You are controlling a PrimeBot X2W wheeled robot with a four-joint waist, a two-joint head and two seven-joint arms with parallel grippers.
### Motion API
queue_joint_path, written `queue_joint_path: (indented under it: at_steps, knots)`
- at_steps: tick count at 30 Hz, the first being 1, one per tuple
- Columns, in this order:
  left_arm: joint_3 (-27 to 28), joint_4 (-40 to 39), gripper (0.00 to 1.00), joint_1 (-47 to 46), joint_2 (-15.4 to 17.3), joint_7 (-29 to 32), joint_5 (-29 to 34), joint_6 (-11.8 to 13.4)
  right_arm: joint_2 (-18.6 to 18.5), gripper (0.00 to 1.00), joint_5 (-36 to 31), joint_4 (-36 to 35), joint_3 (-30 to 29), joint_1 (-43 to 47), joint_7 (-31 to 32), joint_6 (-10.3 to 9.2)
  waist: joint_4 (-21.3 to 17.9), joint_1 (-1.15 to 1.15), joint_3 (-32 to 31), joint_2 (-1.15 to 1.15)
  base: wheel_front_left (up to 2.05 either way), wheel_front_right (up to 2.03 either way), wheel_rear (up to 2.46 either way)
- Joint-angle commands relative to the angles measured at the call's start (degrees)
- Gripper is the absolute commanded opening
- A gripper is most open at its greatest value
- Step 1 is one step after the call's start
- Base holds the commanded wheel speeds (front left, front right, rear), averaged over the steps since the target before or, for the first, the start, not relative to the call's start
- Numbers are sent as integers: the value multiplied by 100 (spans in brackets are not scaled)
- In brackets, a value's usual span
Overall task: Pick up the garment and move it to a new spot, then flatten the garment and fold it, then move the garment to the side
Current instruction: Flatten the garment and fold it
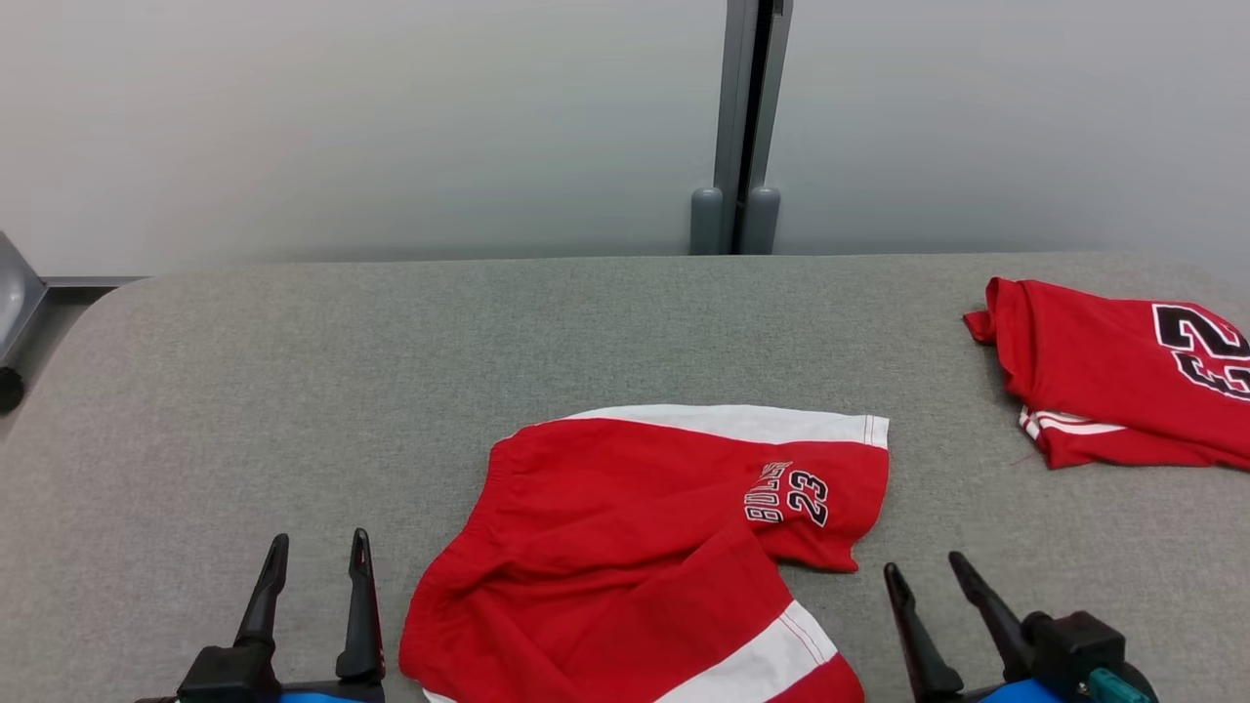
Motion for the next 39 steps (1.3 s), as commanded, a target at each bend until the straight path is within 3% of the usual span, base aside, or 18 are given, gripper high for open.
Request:
queue_joint_path:
  at_steps: [1,18,31,39]
  knots:
    - [57,-82,100,67,-12,-25,57,39,-67,100,54,65,127,54,-17,1,32,0,-6,0,0,0,0]
    - [90,-270,100,52,-24,-25,91,17,-938,100,1534,1553,2715,-980,-14,1,409,0,104,0,0,0,0]
    - [16,-231,100,-36,-26,-25,35,73,-1245,100,2315,1265,3620,-1350,-16,1,558,0,251,0,0,0,0]
    - [-44,-182,100,-83,-25,-25,5,100,-1211,100,2401,1751,3927,-1600,-15,1,568,0,291,0,0,0,0]
